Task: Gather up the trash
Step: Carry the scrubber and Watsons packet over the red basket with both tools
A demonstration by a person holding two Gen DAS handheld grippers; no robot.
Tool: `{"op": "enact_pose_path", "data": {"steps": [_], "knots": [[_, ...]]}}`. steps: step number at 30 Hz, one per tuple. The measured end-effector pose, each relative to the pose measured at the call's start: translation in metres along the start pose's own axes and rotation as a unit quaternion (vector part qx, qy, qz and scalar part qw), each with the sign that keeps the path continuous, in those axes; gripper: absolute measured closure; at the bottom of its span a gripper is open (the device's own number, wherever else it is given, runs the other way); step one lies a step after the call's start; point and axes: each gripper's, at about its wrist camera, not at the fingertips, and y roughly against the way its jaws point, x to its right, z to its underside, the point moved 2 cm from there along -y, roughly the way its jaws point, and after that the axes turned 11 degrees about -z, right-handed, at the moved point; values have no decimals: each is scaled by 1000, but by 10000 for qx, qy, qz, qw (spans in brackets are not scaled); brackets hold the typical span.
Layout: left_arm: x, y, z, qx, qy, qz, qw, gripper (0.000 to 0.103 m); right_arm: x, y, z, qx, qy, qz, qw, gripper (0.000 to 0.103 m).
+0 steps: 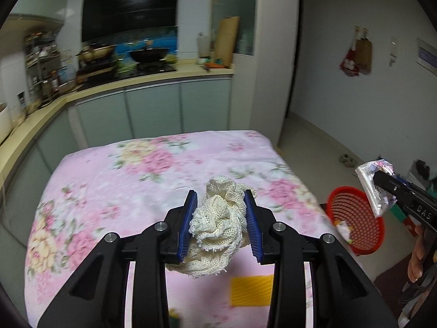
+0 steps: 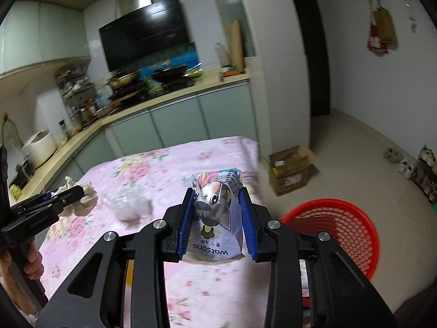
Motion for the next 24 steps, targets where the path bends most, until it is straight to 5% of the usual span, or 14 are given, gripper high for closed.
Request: {"op": "enact_pose_path", "data": {"steps": [12,24], "knots": [[131,-9,-19,-22,-770,1002,9920,70,82,46,3,344,-627,800,9942,71],[240,-65,3,-788,-1148,1596,9773,70,142,46,24,179,-1137,1237,9856,71]]}}
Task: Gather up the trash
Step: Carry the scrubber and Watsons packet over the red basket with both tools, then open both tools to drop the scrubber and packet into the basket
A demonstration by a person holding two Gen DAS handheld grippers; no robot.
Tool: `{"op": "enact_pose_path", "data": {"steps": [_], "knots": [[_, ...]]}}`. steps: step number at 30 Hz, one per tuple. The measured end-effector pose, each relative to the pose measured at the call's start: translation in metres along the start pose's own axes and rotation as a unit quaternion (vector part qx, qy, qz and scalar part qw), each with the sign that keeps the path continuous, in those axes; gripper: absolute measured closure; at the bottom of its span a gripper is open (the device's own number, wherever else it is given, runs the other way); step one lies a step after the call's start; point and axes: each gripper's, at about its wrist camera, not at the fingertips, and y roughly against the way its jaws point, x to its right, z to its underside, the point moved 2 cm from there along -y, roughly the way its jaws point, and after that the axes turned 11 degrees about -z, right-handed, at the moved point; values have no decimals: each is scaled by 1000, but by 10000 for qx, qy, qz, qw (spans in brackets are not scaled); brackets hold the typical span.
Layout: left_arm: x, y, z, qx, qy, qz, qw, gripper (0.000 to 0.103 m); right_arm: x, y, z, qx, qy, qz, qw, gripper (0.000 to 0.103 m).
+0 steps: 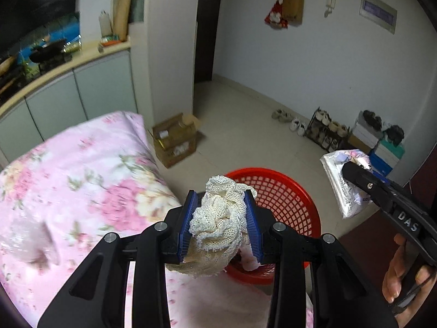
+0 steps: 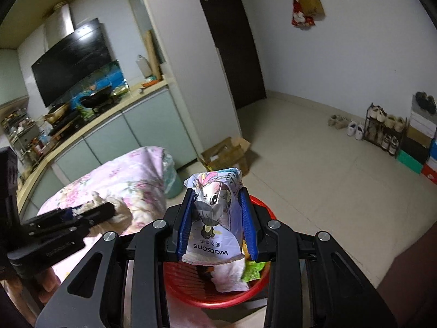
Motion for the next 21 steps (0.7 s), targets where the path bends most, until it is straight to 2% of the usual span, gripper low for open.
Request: {"op": "enact_pose_path", "data": {"steps": [10,15,17,21], "knots": [[31,-59,10,-539,-332,-9,9980,69,23,-40,13,-456,-312,51,9985,69],[37,-73,14,-723,-335,72,9968,52,28,-45,15,-549,-482,-73,9973,56],[36,-73,14,-731,-299,80,9968,39,29,-44,14,-539,-502,-77,9973,53],[29,-69,14,-711,-247,60,9971,34,29,-39,13,-504,-506,-75,9974,52]]}}
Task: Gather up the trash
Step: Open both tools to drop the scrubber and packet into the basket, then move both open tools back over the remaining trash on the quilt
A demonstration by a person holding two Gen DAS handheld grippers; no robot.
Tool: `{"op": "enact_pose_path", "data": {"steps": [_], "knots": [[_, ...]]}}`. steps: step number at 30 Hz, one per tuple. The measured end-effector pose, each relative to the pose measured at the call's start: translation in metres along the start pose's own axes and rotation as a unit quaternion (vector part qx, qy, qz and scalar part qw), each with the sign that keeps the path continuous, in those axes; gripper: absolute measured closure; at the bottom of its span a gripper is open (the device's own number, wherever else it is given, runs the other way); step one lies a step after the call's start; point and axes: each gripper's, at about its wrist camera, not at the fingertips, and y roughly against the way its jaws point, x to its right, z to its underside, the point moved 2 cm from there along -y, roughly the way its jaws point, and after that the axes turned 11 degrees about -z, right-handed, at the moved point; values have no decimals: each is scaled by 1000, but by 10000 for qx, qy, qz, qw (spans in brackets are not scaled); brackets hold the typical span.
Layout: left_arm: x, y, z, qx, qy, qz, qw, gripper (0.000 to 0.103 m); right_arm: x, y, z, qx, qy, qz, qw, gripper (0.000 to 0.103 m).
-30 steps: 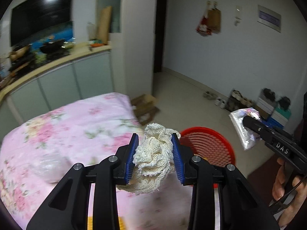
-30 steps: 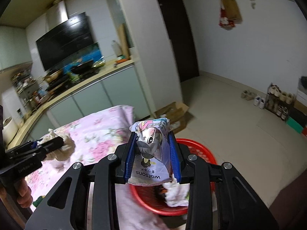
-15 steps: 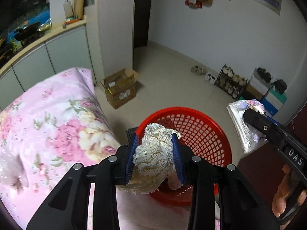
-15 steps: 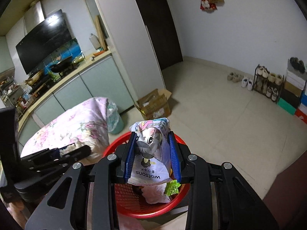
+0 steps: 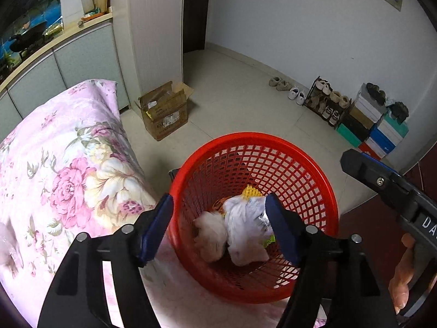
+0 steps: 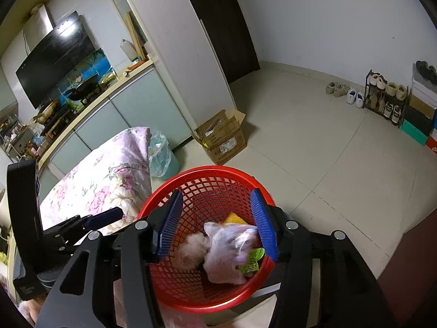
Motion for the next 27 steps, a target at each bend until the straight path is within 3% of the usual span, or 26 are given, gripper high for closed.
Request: {"op": "enact_pose_path", "data": {"steps": [5,16,27], "knots": [[-8,18,3,130,81,-87,9998,29,-7,14,3,104,99,15,9999,52],[-33,68,18,561,204,-299,9978,28,-40,49,17,339,593,31,9977,46],[-67,108,45,968,339,-781,9916,26,-84,43,40,176,971,-202,9949,45]]}}
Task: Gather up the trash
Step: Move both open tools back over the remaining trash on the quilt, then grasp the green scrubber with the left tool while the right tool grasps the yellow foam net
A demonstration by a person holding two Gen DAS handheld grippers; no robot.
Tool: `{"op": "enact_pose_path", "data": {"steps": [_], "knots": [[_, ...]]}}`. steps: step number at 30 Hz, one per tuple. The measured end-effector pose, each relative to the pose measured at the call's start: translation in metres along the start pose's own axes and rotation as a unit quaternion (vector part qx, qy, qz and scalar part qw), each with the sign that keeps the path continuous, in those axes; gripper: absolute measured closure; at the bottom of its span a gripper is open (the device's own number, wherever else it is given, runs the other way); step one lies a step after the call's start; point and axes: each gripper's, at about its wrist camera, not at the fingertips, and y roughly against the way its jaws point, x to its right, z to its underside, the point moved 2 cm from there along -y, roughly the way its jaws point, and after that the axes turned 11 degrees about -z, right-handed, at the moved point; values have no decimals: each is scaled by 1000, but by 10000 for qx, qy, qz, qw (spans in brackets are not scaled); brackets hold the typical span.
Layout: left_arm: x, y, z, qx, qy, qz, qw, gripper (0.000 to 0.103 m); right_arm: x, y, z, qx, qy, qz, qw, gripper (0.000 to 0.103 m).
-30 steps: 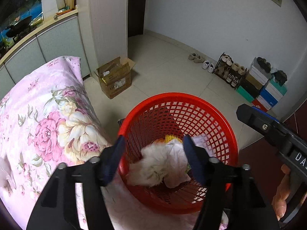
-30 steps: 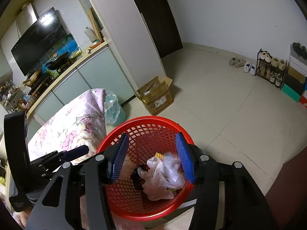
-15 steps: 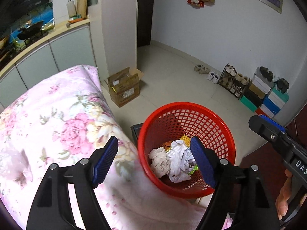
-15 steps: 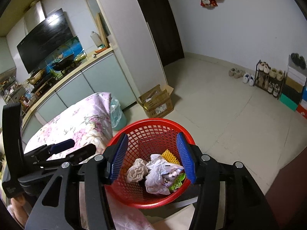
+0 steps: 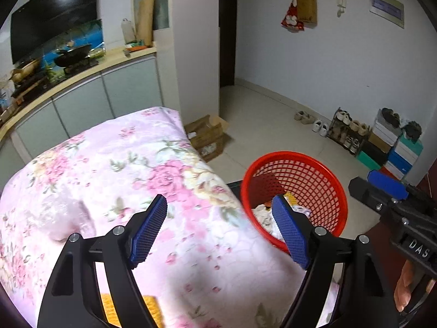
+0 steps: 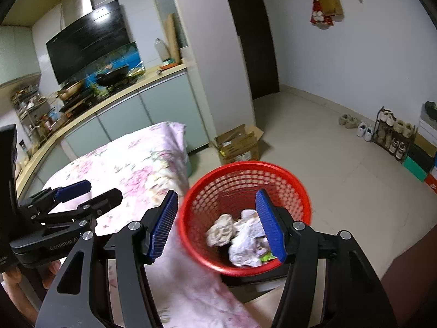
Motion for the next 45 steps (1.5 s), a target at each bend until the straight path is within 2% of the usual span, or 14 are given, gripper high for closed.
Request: {"op": "enact_pose_path", "data": {"steps": [9,15,19,24,29,34,36,45], "knots": [[-36,19,18,83,177,-337,9992,24,-46,-9,12,-195,348,-306,9987,39],[-76,27,39,-60,420,-637,9971,23,-70,-16,20,-368,533,-543,9964,39],[-111,31,50,-166,506,-887,9946,23,-87,-21,26,-487,658,-720,9940,39],[-166,48,58,-186,842,-1090,9903,23,-104,-26,30,-588,787,-860,9914,38],[-214,66,80,-268,1107,-1417,9833,23,-116,-31,35,-701,907,-989,9885,37],[-233,69,117,-593,1232,-1420,9804,23,-126,-39,42,-821,999,-1081,9857,35],[-237,66,133,-745,1334,-1300,9797,23,-129,-44,45,-887,1026,-1108,9845,34],[-226,46,173,-1105,1404,-999,9788,24,-151,-64,60,-1262,1409,-1244,9740,34]]}}
